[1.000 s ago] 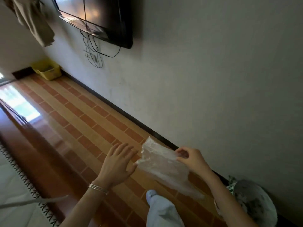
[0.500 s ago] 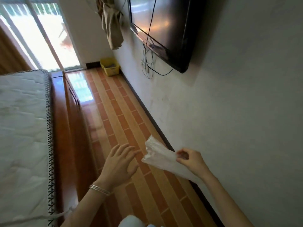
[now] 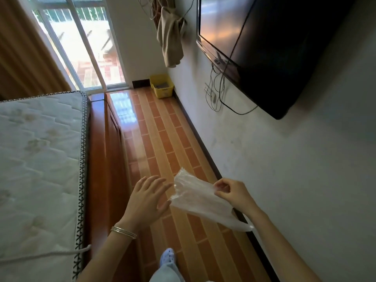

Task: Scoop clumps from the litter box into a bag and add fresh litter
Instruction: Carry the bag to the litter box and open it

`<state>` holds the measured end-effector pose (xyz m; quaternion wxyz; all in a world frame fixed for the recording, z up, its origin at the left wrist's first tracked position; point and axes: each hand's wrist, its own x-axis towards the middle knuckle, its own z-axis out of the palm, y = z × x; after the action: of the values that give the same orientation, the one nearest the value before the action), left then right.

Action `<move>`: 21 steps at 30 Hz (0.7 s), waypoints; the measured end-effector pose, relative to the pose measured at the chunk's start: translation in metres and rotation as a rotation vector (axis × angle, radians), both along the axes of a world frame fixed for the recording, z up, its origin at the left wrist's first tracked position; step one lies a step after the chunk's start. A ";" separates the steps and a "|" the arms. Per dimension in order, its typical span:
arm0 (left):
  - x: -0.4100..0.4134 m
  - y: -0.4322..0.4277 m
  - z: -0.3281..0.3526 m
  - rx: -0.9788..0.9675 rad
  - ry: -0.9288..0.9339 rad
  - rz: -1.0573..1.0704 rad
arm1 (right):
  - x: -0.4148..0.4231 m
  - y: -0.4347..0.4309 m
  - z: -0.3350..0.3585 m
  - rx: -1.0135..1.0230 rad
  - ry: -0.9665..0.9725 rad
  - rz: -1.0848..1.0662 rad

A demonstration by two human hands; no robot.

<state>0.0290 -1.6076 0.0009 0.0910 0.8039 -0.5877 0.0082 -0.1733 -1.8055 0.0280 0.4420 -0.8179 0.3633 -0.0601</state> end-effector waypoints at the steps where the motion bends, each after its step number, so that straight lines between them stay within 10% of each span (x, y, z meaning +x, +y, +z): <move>1: 0.018 -0.008 0.003 -0.011 -0.005 0.003 | 0.017 -0.008 0.003 -0.004 -0.003 0.005; 21: 0.260 -0.123 -0.010 -0.031 0.004 0.071 | 0.274 -0.141 -0.009 -0.036 0.025 0.102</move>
<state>0.2893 -1.7310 -0.0086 0.1044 0.8227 -0.5585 0.0188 0.1003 -1.9465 0.0190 0.4251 -0.8439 0.3257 -0.0338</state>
